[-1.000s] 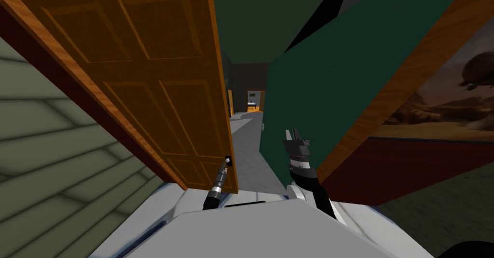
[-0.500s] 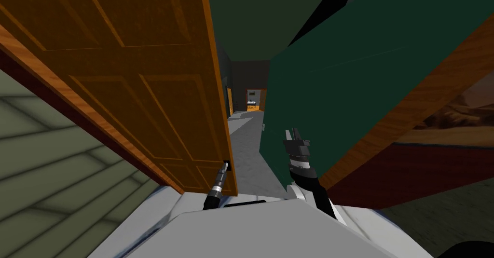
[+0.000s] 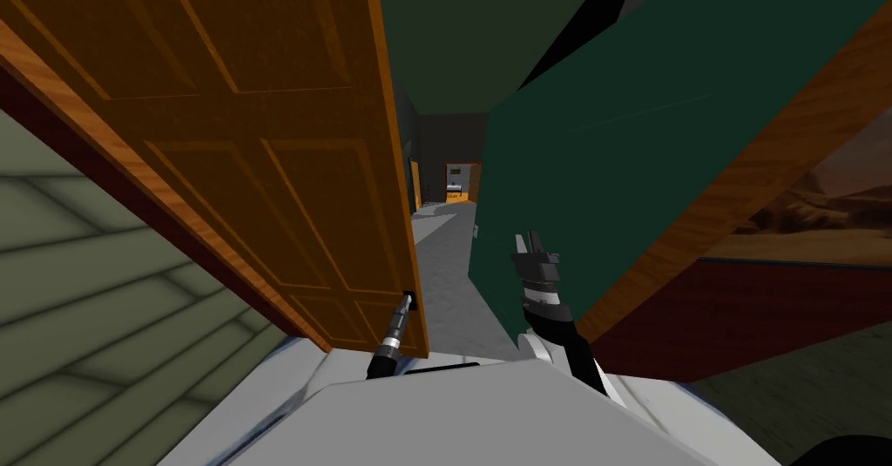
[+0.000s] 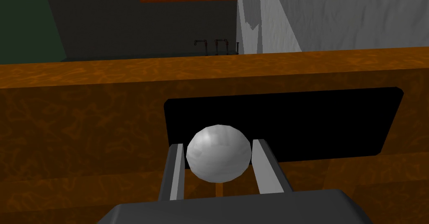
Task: Push the door open
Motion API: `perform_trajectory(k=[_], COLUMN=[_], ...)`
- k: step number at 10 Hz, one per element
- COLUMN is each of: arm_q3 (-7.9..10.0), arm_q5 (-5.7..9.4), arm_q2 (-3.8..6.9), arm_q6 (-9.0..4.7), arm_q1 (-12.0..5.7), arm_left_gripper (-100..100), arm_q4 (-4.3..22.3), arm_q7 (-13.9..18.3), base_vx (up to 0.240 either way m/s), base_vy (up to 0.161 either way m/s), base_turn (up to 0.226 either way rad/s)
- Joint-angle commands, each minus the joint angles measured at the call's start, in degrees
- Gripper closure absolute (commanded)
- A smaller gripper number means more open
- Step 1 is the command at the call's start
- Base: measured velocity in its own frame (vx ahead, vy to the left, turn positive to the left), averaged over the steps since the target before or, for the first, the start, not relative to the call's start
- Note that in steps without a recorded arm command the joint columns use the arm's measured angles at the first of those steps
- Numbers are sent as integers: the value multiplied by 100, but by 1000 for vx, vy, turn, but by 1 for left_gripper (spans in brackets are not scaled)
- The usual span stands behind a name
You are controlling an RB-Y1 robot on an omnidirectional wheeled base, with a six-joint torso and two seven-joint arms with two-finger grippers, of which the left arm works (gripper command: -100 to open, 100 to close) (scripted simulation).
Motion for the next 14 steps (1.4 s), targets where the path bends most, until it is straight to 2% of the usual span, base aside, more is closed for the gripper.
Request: perform_trajectory(k=[1,6,9,10,14], arm_q3=[69,232,421,316,264], arm_q5=[33,122,224,203,220], arm_q2=[41,95,108,102,53], arm_q6=[17,18,19,62,67], arm_q1=[-24,-97,-181,-61,31], arm_left_gripper=[100,100,100,-100,-100], arm_q4=[-35,31,107,-34,-123], arm_q7=[-41,-156,-288,-230,-197], base_vx=[148,176,180,-45,-201], base_vy=[-58,-43,-48,-66,-35], base_turn=[75,45,136,59,15])
